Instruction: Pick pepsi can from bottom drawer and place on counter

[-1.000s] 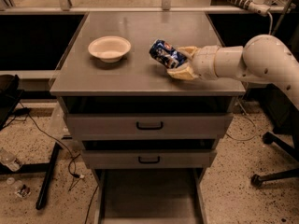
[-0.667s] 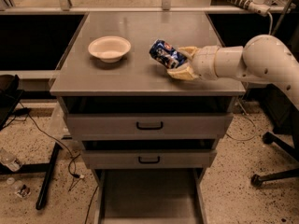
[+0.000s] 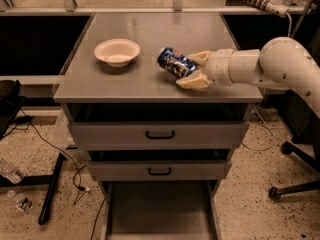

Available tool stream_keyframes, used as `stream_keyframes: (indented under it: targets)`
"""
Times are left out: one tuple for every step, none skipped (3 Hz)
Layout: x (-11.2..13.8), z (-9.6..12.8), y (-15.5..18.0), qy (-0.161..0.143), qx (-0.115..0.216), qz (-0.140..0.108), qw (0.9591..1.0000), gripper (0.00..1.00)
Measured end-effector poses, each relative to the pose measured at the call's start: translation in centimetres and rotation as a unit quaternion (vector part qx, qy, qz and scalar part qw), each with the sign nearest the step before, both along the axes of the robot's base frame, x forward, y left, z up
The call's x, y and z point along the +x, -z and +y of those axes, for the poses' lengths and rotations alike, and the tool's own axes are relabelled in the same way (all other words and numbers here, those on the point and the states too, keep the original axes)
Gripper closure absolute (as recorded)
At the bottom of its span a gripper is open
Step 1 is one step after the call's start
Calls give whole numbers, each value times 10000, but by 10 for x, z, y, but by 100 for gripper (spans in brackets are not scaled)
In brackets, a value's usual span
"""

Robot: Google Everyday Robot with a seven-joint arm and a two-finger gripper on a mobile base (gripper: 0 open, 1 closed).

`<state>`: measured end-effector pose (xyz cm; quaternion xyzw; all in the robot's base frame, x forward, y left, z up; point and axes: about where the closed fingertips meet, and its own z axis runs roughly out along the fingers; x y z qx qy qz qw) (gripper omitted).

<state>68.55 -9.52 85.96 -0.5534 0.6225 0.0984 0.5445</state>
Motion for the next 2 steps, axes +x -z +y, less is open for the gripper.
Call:
stream_keyframes:
  targets:
    - [0, 0, 0, 0, 0, 0, 10000, 0]
    - [0, 0, 0, 0, 0, 0, 10000, 0]
